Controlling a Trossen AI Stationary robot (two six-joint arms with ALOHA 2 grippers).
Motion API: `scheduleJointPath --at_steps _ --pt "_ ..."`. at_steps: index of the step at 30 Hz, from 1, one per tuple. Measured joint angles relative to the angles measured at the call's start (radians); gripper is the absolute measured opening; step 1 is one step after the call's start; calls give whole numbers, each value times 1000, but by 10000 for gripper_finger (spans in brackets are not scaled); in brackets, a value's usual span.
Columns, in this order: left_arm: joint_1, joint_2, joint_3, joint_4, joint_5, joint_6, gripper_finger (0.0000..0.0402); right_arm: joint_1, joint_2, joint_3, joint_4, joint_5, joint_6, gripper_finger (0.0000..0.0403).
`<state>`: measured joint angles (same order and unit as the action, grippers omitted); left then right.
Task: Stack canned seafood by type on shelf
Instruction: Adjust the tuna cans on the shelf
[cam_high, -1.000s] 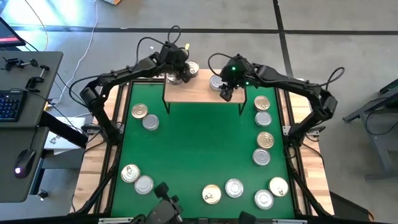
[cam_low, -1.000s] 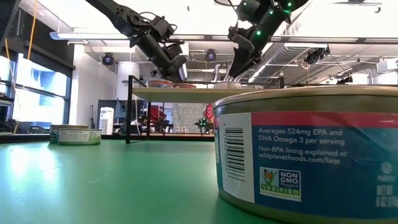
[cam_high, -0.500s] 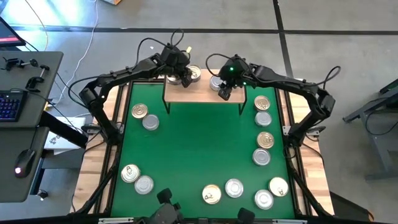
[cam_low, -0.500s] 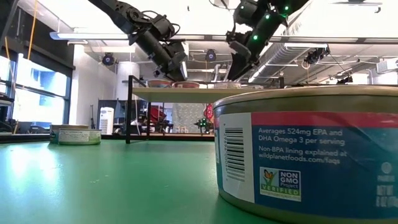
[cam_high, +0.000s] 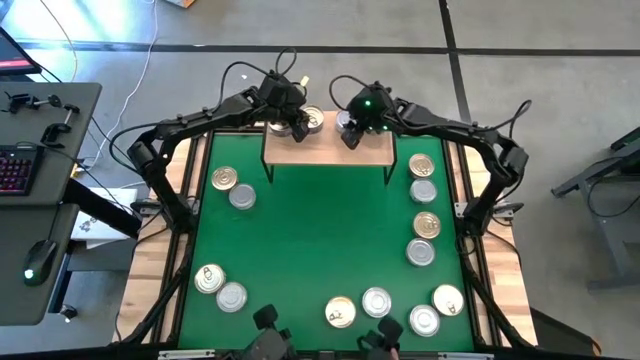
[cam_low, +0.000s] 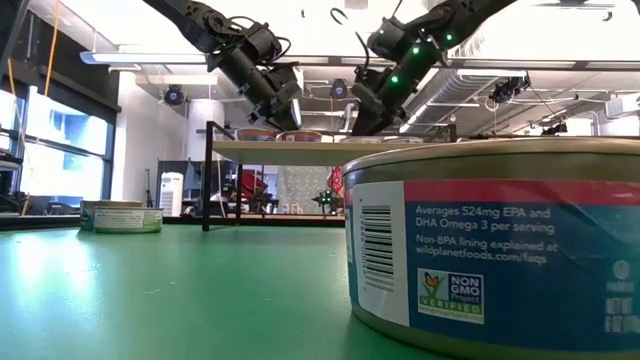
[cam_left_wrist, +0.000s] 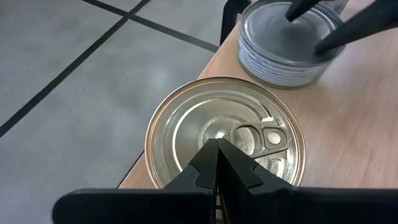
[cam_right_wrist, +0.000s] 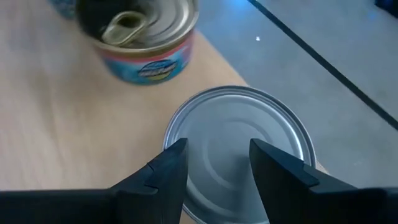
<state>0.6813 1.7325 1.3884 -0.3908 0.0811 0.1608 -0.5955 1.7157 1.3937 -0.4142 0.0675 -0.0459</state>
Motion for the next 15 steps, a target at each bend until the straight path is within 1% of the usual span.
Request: scheduleJointPath --at_steps 5,9,15 --pt "-9 0 -1 0 -4 0 0 -17 2 -1 23 2 89 165" --pt "-21 -4 -2 1 -15 0 0 -16 -5 -3 48 3 73 165" --pt "-45 -45 -8 -21 -55 -12 0 -9 -75 -3 45 2 45 165"
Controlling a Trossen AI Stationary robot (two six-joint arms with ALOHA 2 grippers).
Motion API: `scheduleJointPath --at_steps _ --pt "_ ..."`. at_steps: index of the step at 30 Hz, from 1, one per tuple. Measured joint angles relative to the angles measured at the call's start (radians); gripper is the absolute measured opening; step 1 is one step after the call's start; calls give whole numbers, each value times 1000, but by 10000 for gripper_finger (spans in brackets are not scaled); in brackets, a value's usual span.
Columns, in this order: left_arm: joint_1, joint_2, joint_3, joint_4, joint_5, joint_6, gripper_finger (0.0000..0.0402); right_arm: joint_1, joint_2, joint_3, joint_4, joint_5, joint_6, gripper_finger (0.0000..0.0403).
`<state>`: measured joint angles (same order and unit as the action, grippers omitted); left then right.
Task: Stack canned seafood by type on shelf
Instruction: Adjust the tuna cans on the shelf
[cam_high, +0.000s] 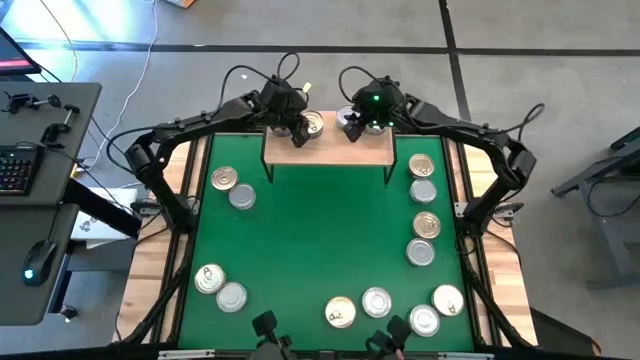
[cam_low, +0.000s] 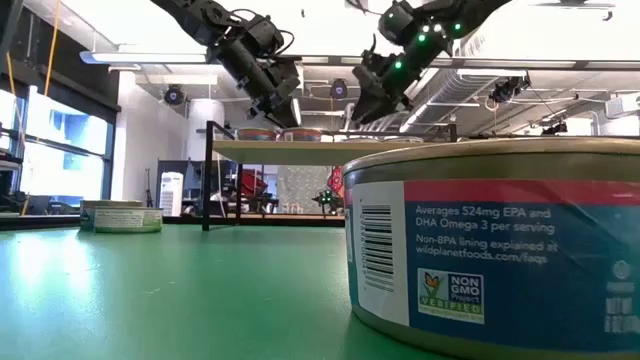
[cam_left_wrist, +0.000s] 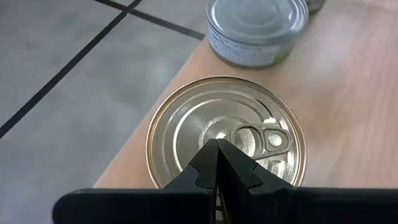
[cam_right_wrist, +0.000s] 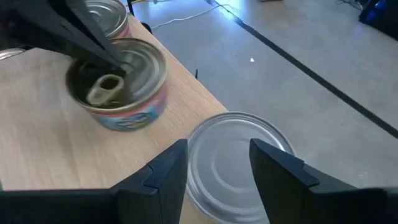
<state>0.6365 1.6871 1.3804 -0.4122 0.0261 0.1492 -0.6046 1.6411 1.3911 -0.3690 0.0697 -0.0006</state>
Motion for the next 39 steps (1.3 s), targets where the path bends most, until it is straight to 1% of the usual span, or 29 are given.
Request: scheduleJointPath --at_steps 4,11,18,23,28,32,37,39 --pt "-11 -31 0 27 -18 -7 0 -26 -14 1 -16 0 0 165" --pt "-14 -30 1 60 -20 -17 0 -48 54 1 -22 -29 -19 165" --pt "-19 -30 2 63 -24 -17 0 -47 65 5 -90 -33 -31 165" --pt "-25 -30 3 57 -24 -17 0 -42 60 8 -137 -32 -31 165" --pt "-44 -30 3 7 -23 -16 0 -40 51 7 -161 -34 -26 165" --pt "-52 -30 3 -26 -23 -16 0 -36 25 2 -185 -58 -27 165" --pt "-50 -24 3 -23 -24 -15 0 -36 -5 -1 -195 -60 -45 165" --pt "-51 -19 -12 3 -33 -14 0 -33 -17 -1 -189 -59 -53 165"
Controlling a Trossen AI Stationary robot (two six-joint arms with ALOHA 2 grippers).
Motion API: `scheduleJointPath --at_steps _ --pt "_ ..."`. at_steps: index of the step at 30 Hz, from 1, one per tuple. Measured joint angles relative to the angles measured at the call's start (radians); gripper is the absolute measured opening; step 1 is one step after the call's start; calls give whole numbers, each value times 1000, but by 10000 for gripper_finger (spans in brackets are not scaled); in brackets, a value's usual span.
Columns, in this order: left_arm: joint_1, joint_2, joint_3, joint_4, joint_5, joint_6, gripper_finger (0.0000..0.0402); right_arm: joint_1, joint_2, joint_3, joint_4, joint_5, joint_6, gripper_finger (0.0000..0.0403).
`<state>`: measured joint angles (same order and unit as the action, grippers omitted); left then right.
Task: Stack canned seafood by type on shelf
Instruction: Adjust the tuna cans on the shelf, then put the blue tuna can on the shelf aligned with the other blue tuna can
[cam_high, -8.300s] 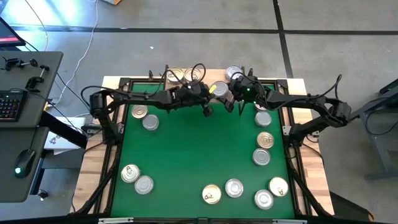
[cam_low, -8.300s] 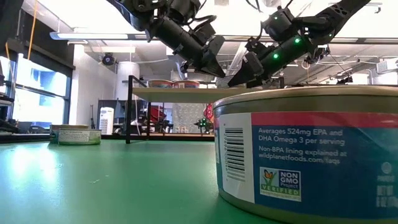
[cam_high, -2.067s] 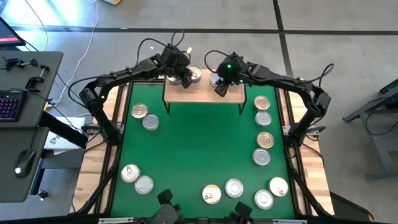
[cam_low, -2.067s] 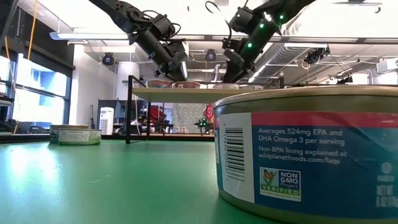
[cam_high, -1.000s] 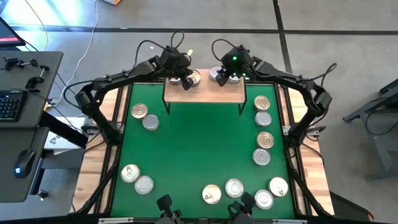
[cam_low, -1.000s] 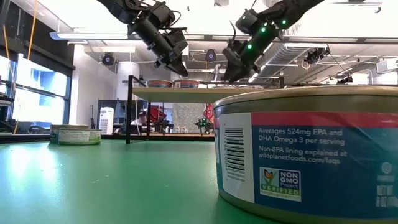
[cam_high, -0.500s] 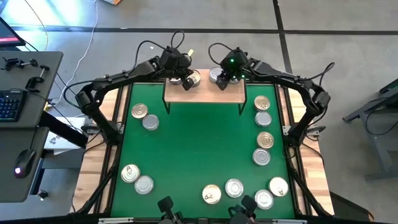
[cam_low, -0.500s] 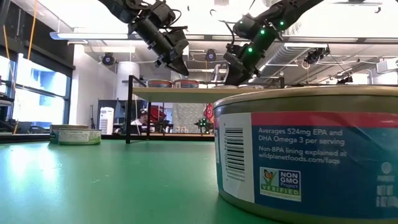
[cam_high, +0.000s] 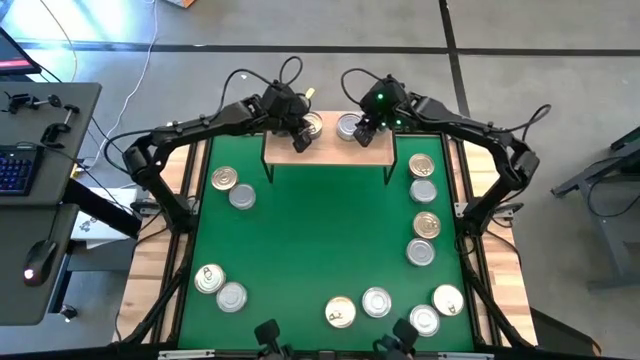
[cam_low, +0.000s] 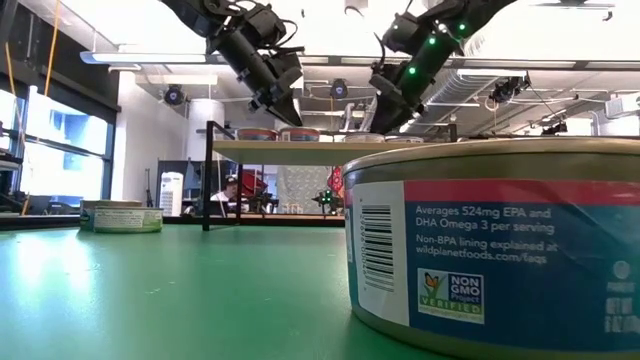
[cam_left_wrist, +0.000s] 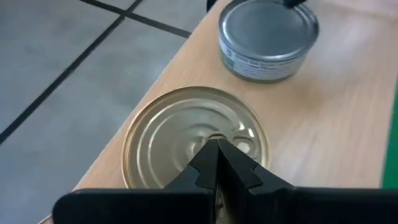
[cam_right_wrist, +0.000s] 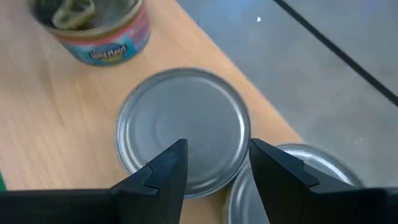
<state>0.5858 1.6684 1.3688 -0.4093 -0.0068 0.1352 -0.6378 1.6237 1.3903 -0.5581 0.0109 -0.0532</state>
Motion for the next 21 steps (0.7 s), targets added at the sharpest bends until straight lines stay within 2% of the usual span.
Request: scheduleJointPath --at_steps 15,19,21 --pt "0 16 -13 46 -70 18 0 60 -28 1 29 17 -41 165" --pt "-22 -23 -15 22 -136 25 0 118 -40 -2 50 45 -44 165" --pt "-54 -61 -15 2 -219 27 0 177 -49 -46 151 74 -8 165"
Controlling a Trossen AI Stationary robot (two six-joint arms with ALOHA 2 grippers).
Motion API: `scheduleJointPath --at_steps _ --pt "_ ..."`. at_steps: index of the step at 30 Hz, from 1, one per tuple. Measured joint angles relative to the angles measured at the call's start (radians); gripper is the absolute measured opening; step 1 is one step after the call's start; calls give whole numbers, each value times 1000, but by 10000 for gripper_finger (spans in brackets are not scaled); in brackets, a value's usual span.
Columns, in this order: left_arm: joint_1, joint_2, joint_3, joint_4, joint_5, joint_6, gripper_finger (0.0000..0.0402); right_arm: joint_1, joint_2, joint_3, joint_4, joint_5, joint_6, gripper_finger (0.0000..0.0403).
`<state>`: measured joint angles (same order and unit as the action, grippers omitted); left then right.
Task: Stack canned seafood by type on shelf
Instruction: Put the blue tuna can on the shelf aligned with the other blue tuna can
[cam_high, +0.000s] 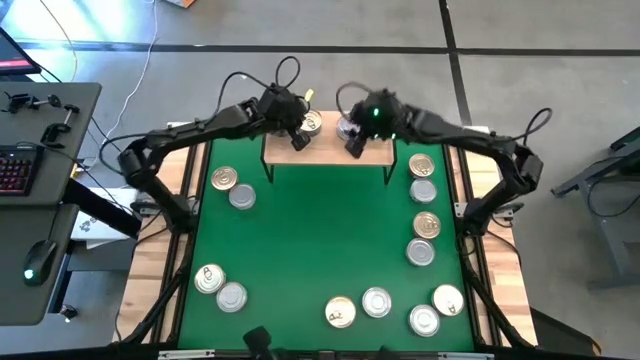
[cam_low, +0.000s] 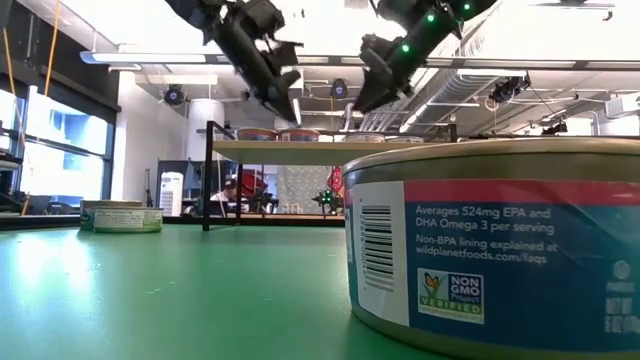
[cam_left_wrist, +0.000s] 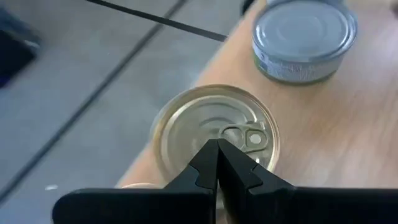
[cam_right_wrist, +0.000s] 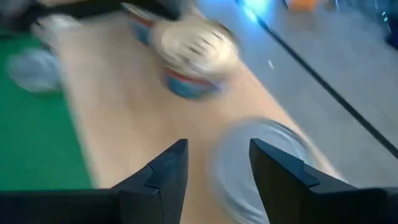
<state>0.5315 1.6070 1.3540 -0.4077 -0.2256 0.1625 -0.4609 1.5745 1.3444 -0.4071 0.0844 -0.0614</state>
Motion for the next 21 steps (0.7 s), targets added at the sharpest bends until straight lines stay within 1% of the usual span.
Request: scheduleJointPath --at_steps 2,5,7,9,11,13,15,18,21 --pt "-47 -48 0 -31 -104 12 0 77 -9 -70 141 19 2 165" --pt "-151 -127 0 -109 -259 30 0 211 -29 -191 346 67 -5 165" --pt "-234 -184 0 -184 -328 13 0 302 -50 -265 470 78 -19 165" --pt "-321 -233 0 -259 -360 -43 0 396 -67 -330 564 81 -48 165" --pt "-413 -265 0 -336 -365 -122 0 489 -73 -391 639 89 -77 165" --pt "-511 -287 -18 -364 -372 -192 0 580 -73 -443 689 114 -95 165" --pt "-606 -310 -78 -348 -391 -241 0 664 -73 -491 740 187 -84 165" --pt "-729 -330 -197 -288 -401 -373 0 777 -76 -568 847 376 -16 165" --pt "-837 -332 -339 -166 -417 -533 0 870 -96 -630 901 506 -2 165"
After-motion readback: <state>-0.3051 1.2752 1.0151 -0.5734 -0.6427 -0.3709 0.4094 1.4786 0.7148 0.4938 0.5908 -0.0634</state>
